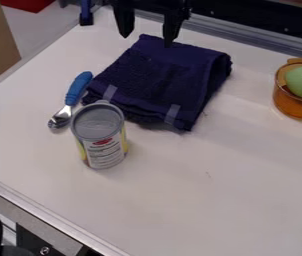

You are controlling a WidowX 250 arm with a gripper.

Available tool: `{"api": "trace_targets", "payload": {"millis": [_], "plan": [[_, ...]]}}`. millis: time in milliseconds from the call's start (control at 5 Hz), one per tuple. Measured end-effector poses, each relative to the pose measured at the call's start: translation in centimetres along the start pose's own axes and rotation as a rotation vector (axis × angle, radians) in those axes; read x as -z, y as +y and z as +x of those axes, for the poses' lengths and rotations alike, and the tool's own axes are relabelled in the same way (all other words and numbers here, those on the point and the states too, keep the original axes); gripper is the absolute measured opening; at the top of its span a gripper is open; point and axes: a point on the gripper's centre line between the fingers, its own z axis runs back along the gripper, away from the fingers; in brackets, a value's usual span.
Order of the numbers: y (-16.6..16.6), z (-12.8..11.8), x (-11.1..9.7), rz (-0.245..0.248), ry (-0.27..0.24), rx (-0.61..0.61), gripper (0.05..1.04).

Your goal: Moved the blue cloth to the lower left corner

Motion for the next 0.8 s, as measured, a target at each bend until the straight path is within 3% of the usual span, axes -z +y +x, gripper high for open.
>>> {"api": "trace_targets", "payload": {"millis": [200,400,600,800], "plan": [[0.0,-0.2,1.0,0.003,0.03,0.003,0.995],[0.5,0.7,2.9,0.058,0.013,0.027,0.995],[0.9,1.9,3.9,0.093,-0.043,0.052,0.995],[0.7,2.4,5.8,0.088,-0.045,0.094,0.995]]}}
